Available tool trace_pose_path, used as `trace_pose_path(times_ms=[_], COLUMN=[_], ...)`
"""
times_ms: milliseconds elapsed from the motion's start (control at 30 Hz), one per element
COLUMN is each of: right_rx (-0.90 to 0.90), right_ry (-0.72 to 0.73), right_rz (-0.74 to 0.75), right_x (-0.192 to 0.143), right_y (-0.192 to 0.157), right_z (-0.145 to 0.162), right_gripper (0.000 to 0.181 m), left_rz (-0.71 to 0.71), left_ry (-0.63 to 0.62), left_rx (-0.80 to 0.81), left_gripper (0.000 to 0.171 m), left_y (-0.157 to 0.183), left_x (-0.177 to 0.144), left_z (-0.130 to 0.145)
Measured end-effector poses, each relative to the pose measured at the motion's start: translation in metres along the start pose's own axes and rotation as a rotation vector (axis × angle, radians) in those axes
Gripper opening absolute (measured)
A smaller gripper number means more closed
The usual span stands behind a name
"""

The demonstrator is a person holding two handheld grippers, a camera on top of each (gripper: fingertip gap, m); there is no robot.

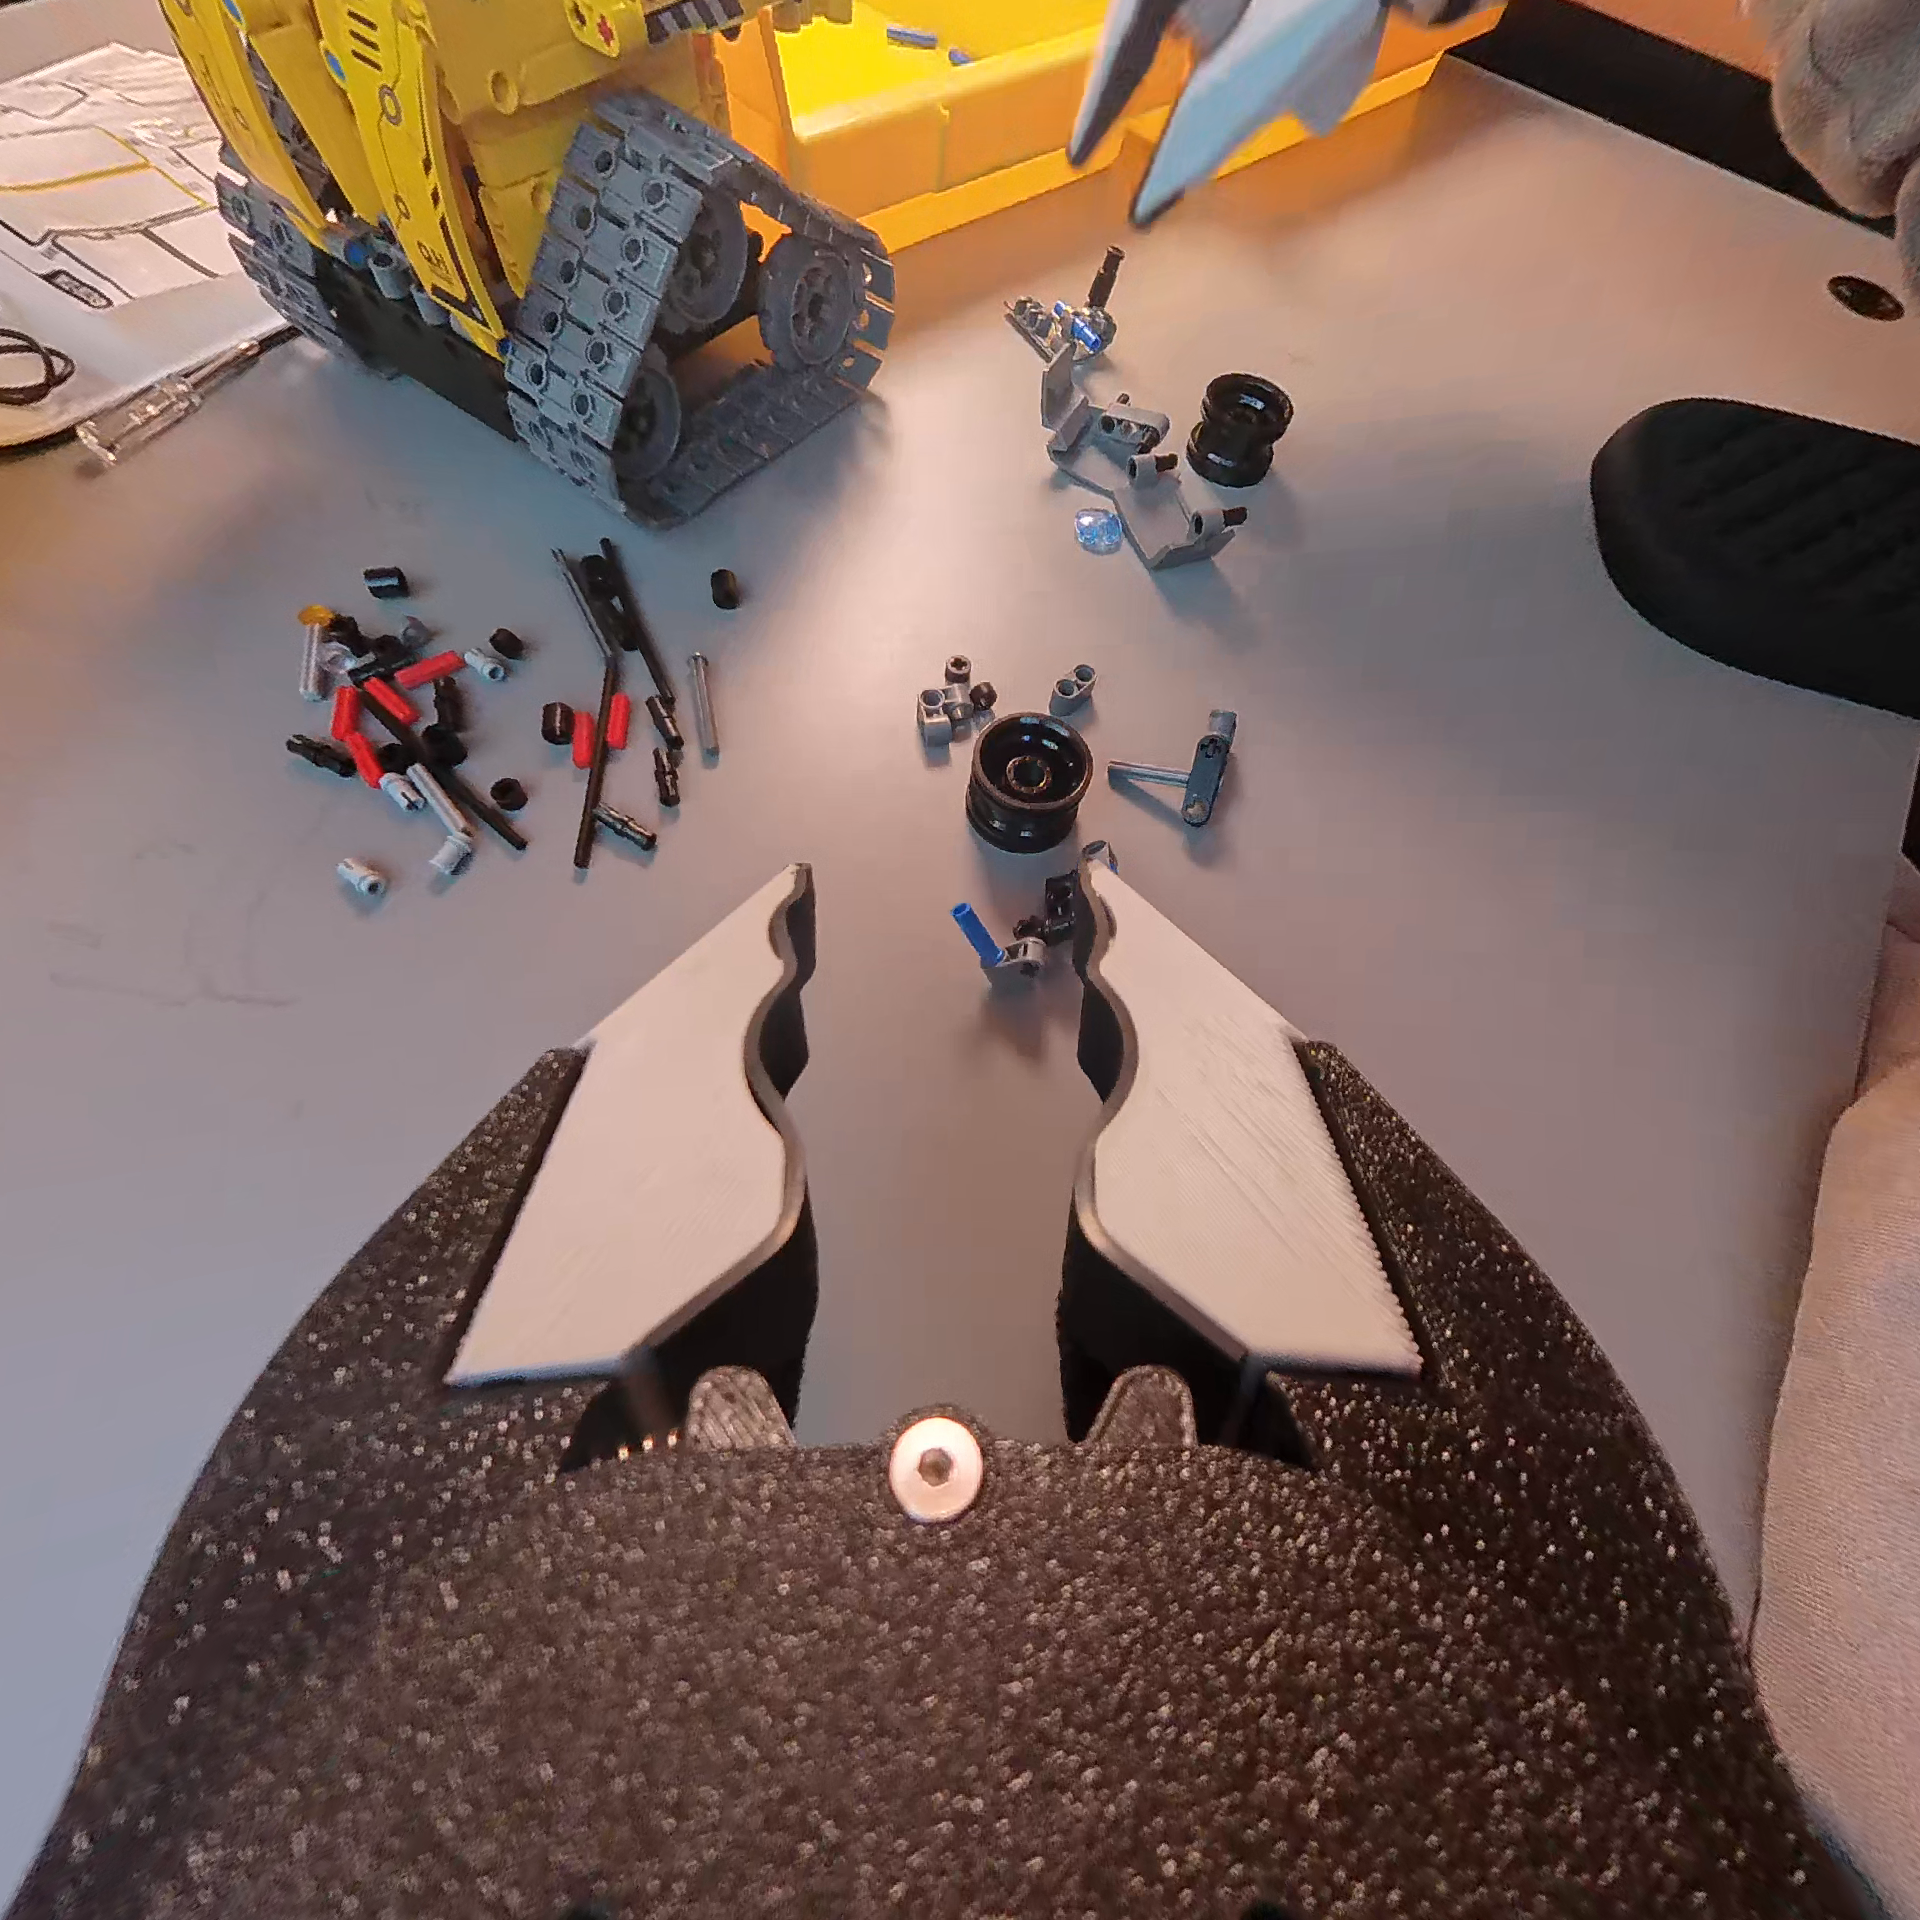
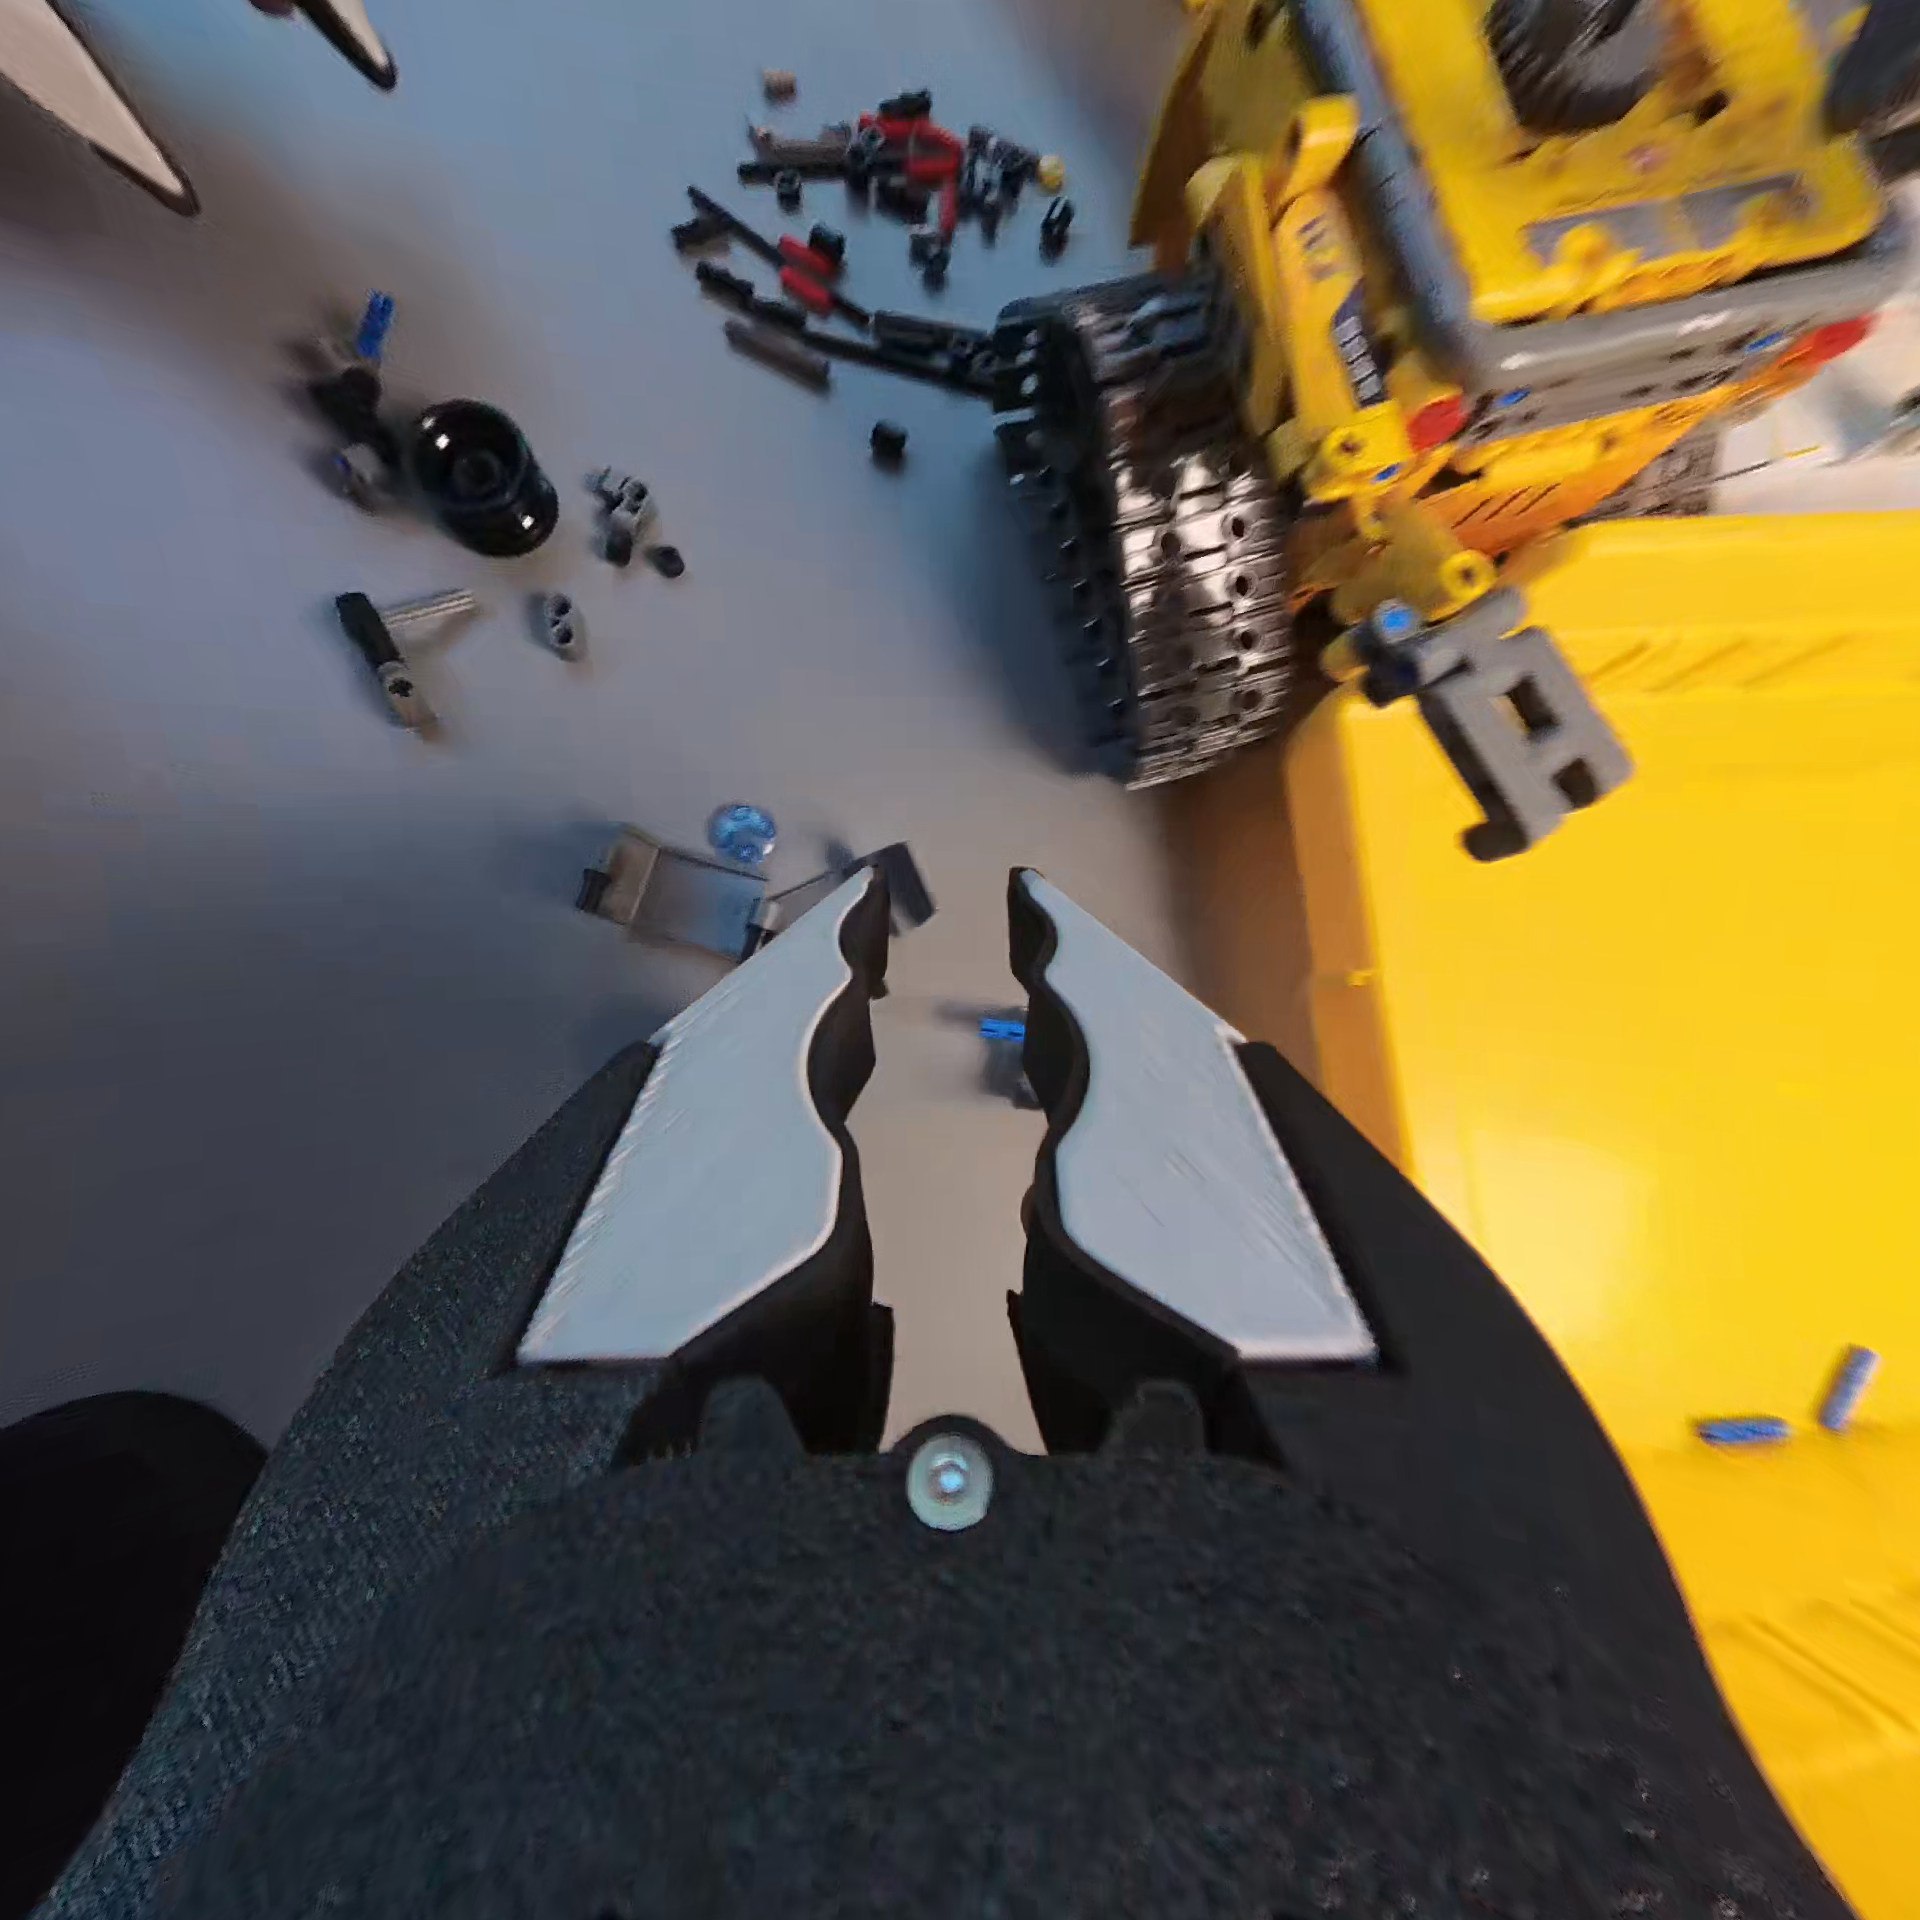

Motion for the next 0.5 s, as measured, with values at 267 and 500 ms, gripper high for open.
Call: trace_pose_path(times_ms=[267, 500], right_rx=[0.043, 0.058], right_ry=[-0.076, 0.073], right_rz=[-0.056, 0.046], right_x=[0.045, 0.024], right_y=[-0.018, -0.015], right_z=[0.015, 0.000], right_gripper=[0.005, 0.000], left_rz=[-0.013, -0.017], left_ry=[0.049, 0.049], left_rx=[0.011, 0.013], left_gripper=[0.049, 0.047], left_y=[0.002, 0.002], left_x=[-0.005, -0.004], left_z=[-0.001, 0.000])
Point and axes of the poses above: each gripper's, where its closed fingertips meet, x out along the fingers, z out of its underside, y = z × x across the jaws, the point moved 10 cm from there along -x, back along the fingers, and after that the axes turned 14 degrees about z, right-handed, at the moved point
